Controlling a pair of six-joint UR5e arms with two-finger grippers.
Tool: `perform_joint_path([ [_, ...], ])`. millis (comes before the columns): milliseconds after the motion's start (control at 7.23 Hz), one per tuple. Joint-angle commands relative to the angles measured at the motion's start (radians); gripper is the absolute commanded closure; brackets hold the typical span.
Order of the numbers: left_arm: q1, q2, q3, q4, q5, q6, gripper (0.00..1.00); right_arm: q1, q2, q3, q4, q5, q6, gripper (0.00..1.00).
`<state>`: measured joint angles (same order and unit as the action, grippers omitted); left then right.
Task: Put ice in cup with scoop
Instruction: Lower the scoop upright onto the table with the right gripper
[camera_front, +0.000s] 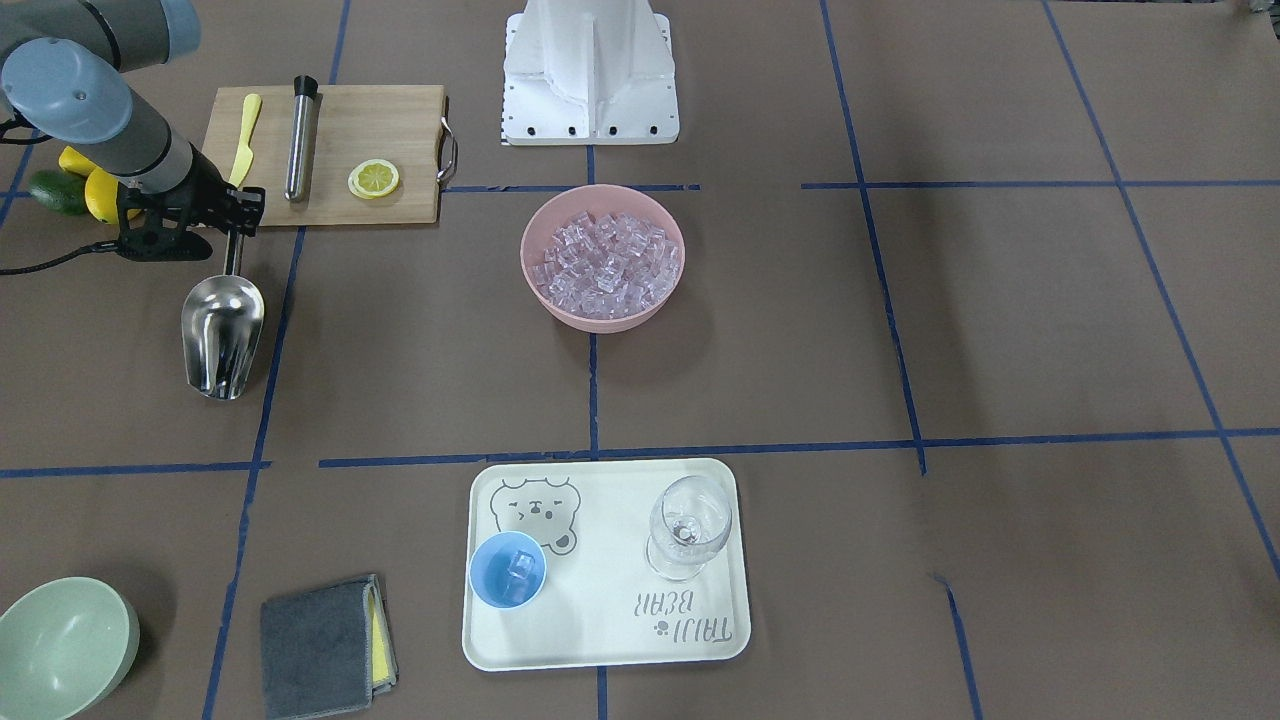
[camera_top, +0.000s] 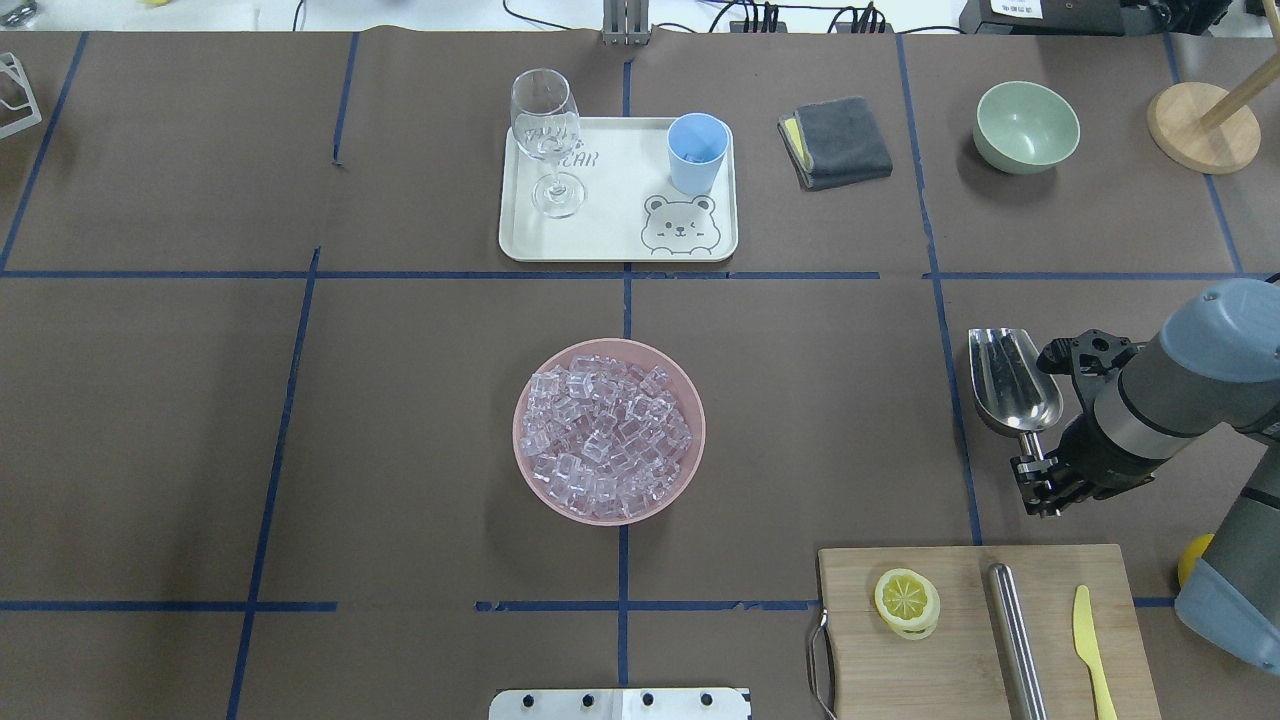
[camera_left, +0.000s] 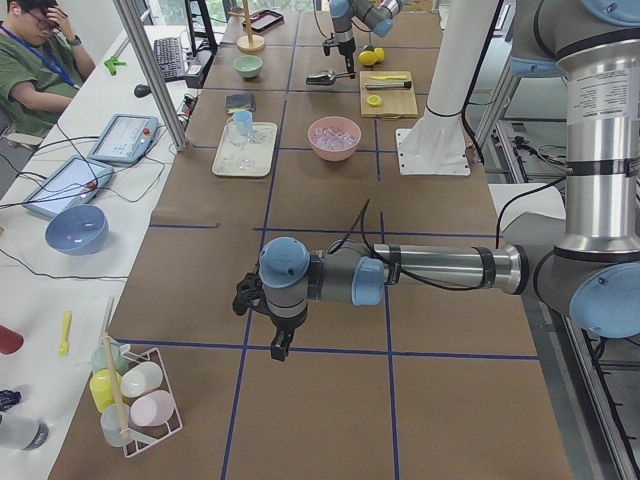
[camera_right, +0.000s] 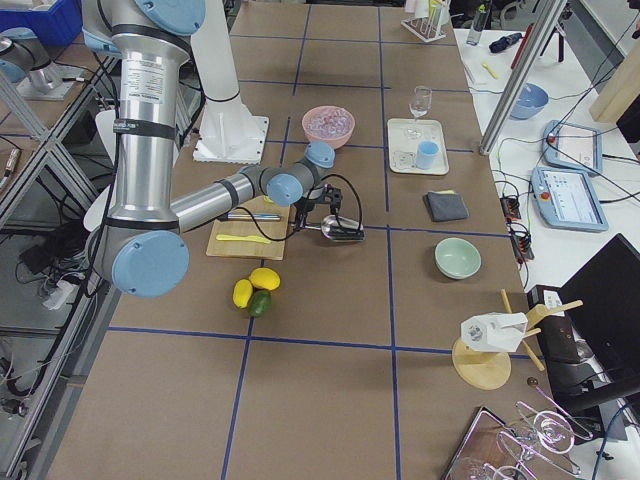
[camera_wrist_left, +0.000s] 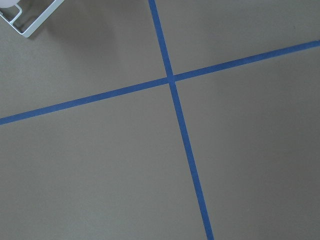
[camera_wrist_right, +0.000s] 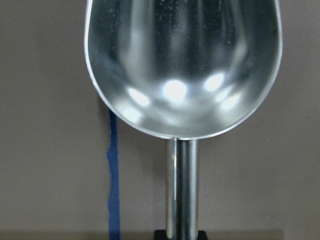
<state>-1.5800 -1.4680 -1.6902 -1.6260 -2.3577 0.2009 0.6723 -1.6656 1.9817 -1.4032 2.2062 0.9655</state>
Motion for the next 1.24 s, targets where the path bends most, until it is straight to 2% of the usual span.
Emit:
perform_joint_path([
  [0, 0.000, 0.001, 0.000, 0.000, 0.000, 0.000, 0.00, -0.014, 0.009, -0.011, 0.001, -0.002, 0.001, 1.00],
  [138, 0.000, 0.001, 0.000, 0.000, 0.000, 0.000, 0.00, -0.020, 0.012, -0.012, 0.001, 0.000, -0.001, 1.00],
  [276, 0.000, 0.001, 0.000, 0.000, 0.000, 0.000, 0.00, -0.023, 0.012, -0.014, 0.001, -0.002, -0.001, 0.60],
  [415, 0.000, 0.001, 0.001, 0.000, 0.000, 0.000, 0.00, -0.023, 0.013, -0.014, 0.001, -0.009, -0.004, 0.01],
  [829, 0.000, 0.001, 0.004, 0.000, 0.000, 0.000, 0.00, -0.002, 0.088, -0.020, 0.000, -0.038, -0.002, 0.00],
  [1106, 0.000, 0.000, 0.001, 0.000, 0.000, 0.000, 0.00, 0.123, 0.109, -0.020, -0.002, -0.088, -0.020, 0.00],
])
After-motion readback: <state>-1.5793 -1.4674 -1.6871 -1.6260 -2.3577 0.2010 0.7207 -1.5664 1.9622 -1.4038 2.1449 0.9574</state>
